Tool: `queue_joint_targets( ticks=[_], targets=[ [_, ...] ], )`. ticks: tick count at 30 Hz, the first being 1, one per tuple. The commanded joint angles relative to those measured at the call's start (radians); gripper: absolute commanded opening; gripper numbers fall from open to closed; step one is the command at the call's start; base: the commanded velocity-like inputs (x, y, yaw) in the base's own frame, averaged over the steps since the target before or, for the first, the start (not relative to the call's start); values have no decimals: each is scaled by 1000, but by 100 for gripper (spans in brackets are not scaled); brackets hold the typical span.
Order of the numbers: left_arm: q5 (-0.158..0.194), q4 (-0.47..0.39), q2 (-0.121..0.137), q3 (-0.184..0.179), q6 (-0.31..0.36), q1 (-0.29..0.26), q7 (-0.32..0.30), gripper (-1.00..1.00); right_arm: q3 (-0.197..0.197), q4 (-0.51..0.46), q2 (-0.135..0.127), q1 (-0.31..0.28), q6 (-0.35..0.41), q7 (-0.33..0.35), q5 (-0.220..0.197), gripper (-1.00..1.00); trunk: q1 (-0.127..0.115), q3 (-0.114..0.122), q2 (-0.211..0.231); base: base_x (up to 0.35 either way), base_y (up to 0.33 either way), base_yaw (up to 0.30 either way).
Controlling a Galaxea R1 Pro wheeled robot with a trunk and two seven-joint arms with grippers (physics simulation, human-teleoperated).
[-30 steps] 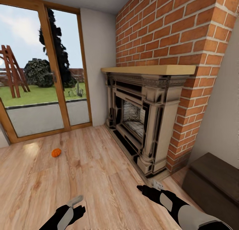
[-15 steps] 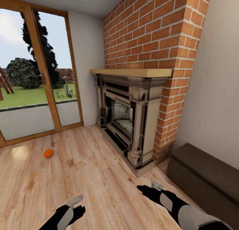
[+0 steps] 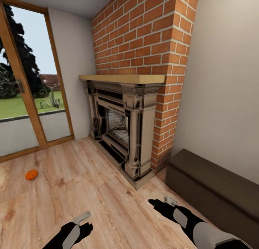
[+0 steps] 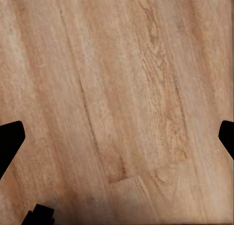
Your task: Place each of the two pumpkins and all three candles from the living room inside a cabinet in the living room (use any cabinet), then make sure every cabinet is closed, and position the cauldron so it is next to a table in the living room.
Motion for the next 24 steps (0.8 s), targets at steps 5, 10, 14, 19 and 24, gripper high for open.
queue_joint_targets(
  ticks=[5, 10, 14, 19, 24],
  targets=[
    [10, 1, 2, -7, 3, 0, 9, 100, 6, 0, 0, -1, 3, -1, -12, 100, 0, 0, -1, 0, 0, -289],
    [10, 1, 2, -6, 4, 0, 9, 100, 6, 17, 0, -1, 3, 0, -12, 100, 0, 2, -1, 0, 0, -289],
    [10, 2, 2, -6, 4, 0, 9, 100, 6, 21, 0, -1, 2, -1, -12, 100, 0, 4, -1, 0, 0, -289],
    [10, 3, 2, -6, 4, 0, 8, 100, 6, 23, 0, -1, 0, -1, -12, 100, 0, 6, -1, 0, 0, -289],
    [10, 3, 2, -6, 3, 0, 7, 100, 6, 23, 0, -1, 0, -1, -12, 100, 0, 9, -1, 0, 3, -289]
  ],
)
